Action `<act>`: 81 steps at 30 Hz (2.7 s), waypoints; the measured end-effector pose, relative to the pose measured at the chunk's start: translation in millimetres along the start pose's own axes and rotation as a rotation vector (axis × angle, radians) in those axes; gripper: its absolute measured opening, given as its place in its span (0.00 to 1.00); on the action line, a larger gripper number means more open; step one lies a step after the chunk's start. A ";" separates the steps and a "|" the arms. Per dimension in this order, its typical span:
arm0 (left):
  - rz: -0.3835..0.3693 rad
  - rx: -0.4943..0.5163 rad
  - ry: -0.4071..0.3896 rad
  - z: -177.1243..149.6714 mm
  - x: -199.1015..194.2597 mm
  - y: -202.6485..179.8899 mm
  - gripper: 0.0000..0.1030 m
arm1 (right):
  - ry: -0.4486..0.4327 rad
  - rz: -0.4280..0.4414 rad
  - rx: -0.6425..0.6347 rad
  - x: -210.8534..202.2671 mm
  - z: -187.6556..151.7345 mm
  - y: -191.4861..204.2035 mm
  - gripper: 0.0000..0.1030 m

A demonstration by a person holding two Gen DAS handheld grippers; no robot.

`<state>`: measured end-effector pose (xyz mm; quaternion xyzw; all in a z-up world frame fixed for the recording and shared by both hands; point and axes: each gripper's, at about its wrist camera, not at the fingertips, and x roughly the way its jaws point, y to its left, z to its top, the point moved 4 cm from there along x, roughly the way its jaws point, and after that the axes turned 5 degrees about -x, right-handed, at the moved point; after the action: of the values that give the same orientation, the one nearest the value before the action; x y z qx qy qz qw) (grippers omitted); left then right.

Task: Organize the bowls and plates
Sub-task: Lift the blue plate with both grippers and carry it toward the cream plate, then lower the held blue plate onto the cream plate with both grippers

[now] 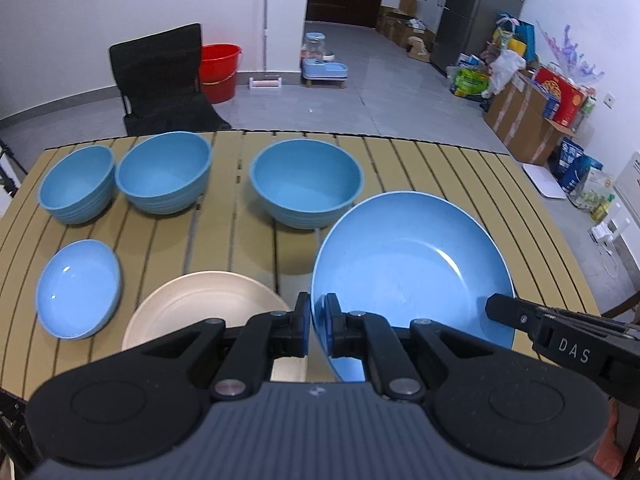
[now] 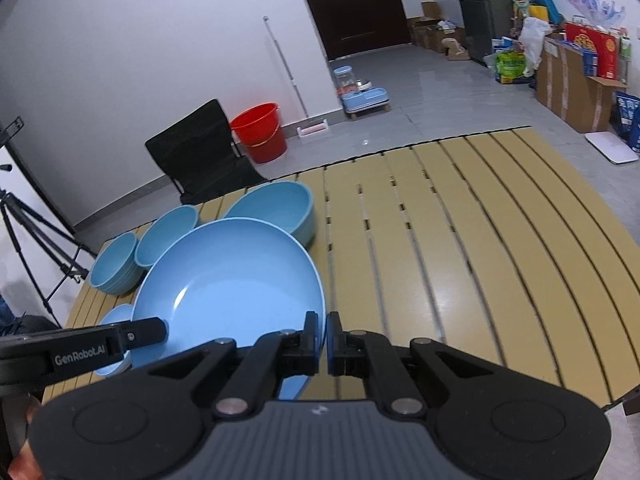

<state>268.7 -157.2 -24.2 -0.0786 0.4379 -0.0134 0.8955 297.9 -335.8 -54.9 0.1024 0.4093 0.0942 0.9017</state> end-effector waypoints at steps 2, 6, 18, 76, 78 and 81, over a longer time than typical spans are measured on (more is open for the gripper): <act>0.006 -0.010 -0.005 -1.2 -2.5 8.4 0.07 | 0.006 0.007 -0.010 4.0 0.0 9.6 0.03; 0.021 -0.032 -0.011 -1.7 -6.5 27.9 0.07 | 0.018 0.024 -0.027 10.5 -2.2 28.5 0.04; 0.067 -0.097 0.012 -5.2 -4.4 84.7 0.07 | 0.065 0.072 -0.067 38.4 -8.6 81.0 0.04; 0.101 -0.128 0.193 -47.5 85.7 165.5 0.08 | 0.248 0.019 -0.132 143.3 -60.0 132.9 0.04; 0.102 -0.127 0.197 -48.3 86.8 166.0 0.08 | 0.251 0.018 -0.132 144.4 -60.7 133.1 0.04; 0.104 -0.126 0.198 -49.1 87.8 166.3 0.08 | 0.254 0.016 -0.133 145.5 -61.7 133.1 0.04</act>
<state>276.8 -7.5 -147.9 -0.1102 0.5277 0.0530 0.8406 333.9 -164.3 -164.3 0.0328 0.5123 0.1405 0.8466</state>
